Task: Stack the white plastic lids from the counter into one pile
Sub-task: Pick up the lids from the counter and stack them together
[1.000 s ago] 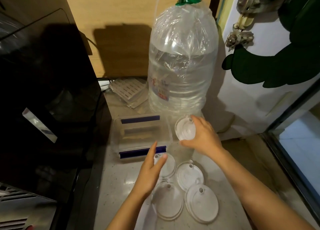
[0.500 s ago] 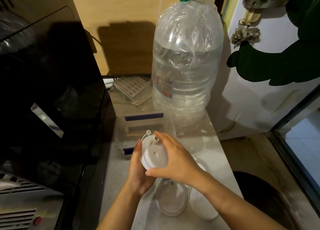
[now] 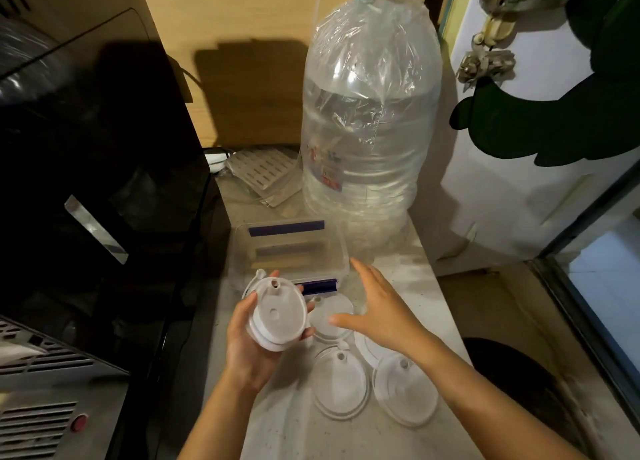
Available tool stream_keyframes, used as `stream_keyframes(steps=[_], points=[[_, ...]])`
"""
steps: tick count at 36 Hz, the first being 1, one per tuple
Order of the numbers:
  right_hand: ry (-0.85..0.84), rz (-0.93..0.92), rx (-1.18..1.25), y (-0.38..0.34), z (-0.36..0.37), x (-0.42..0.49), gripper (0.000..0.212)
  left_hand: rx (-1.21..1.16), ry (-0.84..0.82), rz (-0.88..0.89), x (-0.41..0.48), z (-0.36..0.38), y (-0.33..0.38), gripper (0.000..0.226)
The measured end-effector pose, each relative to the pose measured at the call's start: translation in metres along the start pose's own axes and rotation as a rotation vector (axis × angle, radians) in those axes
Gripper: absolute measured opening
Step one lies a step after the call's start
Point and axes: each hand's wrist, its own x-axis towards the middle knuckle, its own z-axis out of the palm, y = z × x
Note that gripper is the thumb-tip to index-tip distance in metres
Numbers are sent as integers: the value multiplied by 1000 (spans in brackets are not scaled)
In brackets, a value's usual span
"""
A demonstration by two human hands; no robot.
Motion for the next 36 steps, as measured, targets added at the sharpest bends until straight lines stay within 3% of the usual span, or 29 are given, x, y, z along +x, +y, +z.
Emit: stream_keyframes(steps=[8, 15, 27, 31, 36], points=[[-71, 160, -209, 27, 41, 10, 79, 9, 108, 11, -17, -9, -5, 77], [-11, 205, -323, 27, 68, 35, 86, 38, 144, 33, -30, -11, -6, 71], [44, 215, -314, 21, 86, 35, 77, 36, 280, -31, -42, -20, -5, 100], [4, 194, -284, 16, 89, 29, 77, 19, 301, -31, -43, -24, -6, 93], [13, 188, -188, 8, 85, 22, 77, -9, 291, 8, -40, -34, -7, 69]])
